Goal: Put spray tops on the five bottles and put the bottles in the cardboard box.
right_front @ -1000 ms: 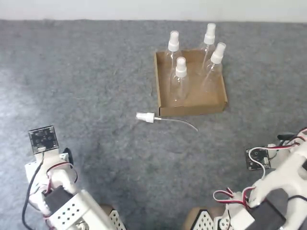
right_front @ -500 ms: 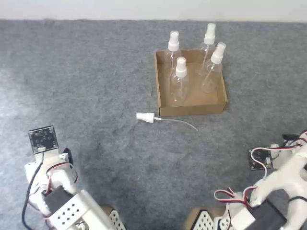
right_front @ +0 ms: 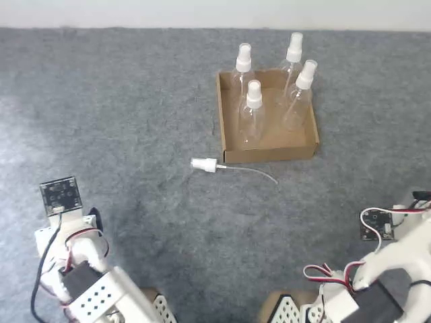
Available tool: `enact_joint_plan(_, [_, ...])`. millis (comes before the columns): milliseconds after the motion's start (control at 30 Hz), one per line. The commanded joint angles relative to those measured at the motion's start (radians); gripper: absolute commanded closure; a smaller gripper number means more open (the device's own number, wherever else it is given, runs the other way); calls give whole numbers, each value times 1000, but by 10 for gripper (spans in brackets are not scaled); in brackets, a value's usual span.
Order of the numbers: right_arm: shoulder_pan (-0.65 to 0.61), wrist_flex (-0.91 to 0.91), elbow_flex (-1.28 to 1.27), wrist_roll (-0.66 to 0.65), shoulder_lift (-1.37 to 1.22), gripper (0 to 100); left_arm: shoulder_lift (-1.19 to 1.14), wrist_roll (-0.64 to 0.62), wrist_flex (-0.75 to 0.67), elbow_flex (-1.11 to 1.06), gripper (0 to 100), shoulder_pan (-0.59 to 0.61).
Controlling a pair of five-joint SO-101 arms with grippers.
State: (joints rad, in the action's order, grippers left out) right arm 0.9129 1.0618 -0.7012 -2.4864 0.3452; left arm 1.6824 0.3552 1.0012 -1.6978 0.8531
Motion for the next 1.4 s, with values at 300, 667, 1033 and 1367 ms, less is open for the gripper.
enact_joint_plan(300, [-41, -18, -57, -17, 1, 649, 5, 5, 5, 5, 731, 3])
enact_joint_plan(667, [-41, -107, -149, -14, 1, 649, 5, 5, 5, 5, 731, 3])
enact_joint_plan(1033, [-36, -294, -287, -12, 12, 649, 5, 5, 5, 5, 731, 3])
enact_joint_plan(1367, [-36, -302, -276, 100, 13, 828, 5, 5, 5, 5, 731, 3])
